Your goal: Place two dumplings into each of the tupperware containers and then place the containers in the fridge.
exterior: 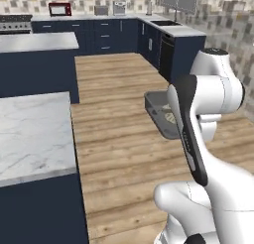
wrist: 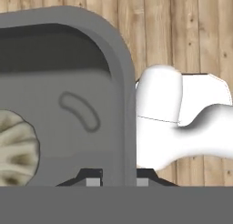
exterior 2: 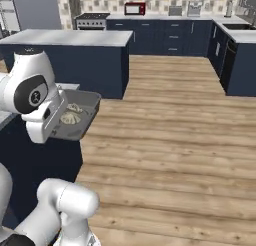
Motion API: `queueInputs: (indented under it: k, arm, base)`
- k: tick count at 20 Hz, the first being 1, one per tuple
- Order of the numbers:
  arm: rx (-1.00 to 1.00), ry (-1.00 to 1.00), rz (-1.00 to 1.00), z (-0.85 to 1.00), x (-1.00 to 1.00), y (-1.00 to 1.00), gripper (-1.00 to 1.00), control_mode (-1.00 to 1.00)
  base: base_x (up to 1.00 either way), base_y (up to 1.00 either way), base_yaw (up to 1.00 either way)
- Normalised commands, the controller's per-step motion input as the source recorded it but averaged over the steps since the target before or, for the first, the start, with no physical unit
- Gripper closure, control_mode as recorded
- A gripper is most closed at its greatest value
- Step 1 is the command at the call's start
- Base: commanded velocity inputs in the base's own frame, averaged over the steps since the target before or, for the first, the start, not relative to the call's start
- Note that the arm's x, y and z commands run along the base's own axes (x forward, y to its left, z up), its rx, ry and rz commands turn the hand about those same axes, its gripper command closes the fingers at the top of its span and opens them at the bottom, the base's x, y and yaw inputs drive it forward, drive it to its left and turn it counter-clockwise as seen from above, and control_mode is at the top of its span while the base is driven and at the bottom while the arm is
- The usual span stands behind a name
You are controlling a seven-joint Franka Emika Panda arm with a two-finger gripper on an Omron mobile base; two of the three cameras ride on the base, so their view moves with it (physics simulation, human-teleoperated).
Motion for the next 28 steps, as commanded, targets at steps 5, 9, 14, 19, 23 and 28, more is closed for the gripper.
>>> queueInputs:
  k: [5,9,14,19,23,28]
  arm:
    - [0.00,0.00,0.00,0.00,0.00,0.00,1.00,1.00]
    - [0.00,0.00,0.00,0.00,0.00,0.00,1.00,1.00]
    - [0.00,0.00,0.00,0.00,0.00,0.00,1.00,1.00]
    - [0.00,0.00,0.00,0.00,0.00,0.00,1.00,1.00]
    - [0.00,0.00,0.00,0.00,0.00,0.00,1.00,1.00]
    - [0.00,0.00,0.00,0.00,0.00,0.00,1.00,1.00]
  base:
    - [1.00,-1.00,0.17]
    - [1.00,-0.89,0.18]
    - [1.00,-0.72,0.21]
    - [1.00,-0.51,0.19]
    - [1.00,-0.27,0.14]
    - [1.00,-0.14,0.09]
